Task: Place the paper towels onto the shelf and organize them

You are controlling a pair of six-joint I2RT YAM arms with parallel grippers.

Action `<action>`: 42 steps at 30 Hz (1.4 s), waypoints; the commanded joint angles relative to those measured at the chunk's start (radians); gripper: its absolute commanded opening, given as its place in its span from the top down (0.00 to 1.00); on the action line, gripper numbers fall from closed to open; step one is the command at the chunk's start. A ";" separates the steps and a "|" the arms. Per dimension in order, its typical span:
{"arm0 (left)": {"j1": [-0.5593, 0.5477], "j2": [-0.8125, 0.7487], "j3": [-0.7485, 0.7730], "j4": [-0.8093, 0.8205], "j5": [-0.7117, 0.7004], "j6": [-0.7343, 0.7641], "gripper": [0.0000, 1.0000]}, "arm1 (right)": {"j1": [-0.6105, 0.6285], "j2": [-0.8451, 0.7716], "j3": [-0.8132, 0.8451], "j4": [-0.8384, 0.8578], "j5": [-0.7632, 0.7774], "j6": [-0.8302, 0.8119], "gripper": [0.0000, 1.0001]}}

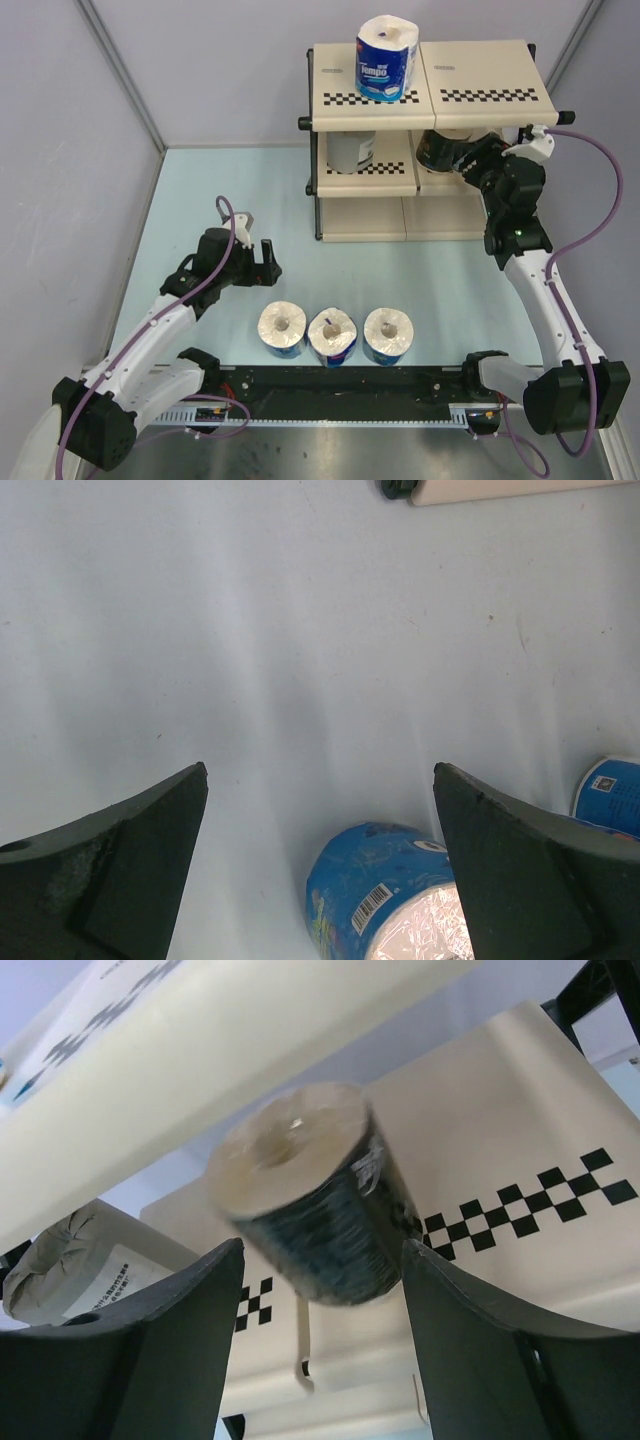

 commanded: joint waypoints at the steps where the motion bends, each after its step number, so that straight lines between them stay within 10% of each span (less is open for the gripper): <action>1: -0.006 -0.008 0.028 0.014 0.008 0.014 0.00 | -0.007 -0.022 0.041 0.050 -0.021 -0.008 0.31; 24: -0.008 -0.005 0.028 0.015 0.009 0.017 0.00 | 0.171 -0.562 -0.225 -0.708 -0.224 -0.011 0.23; 42: -0.008 0.001 0.028 0.012 0.006 0.015 0.00 | 0.807 -0.500 -0.408 -0.767 -0.065 0.288 0.15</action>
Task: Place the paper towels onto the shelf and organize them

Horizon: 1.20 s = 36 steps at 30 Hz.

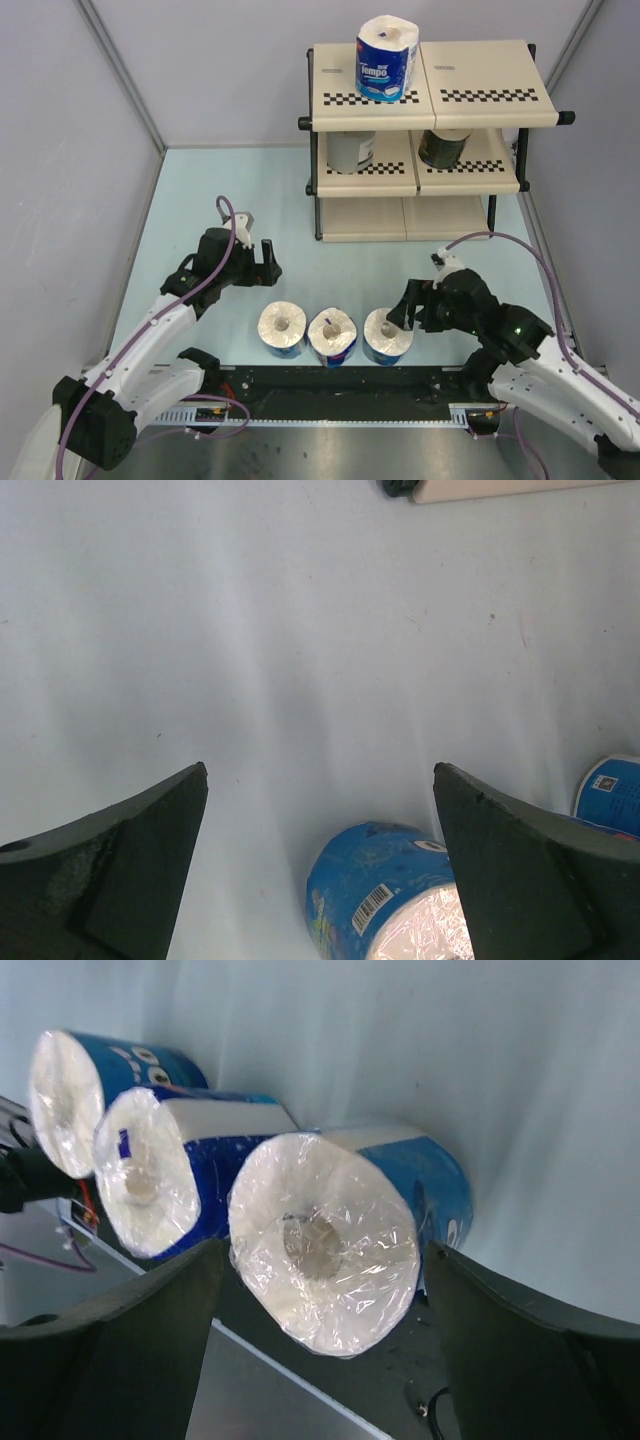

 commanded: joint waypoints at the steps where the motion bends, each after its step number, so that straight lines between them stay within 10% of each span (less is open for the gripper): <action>1: -0.008 -0.004 0.028 0.012 0.007 0.015 0.00 | 0.165 0.088 0.022 0.036 0.141 0.107 0.16; 13: -0.008 -0.001 0.028 0.012 0.007 0.015 0.00 | 0.503 0.395 0.128 -0.078 0.543 0.317 0.20; 23: -0.008 -0.001 0.028 0.012 0.007 0.015 0.00 | 0.524 0.193 0.155 -0.205 0.709 0.400 0.21; 36: -0.008 -0.003 0.028 0.015 0.012 0.015 0.00 | 0.521 0.374 0.148 -0.159 0.595 0.340 0.20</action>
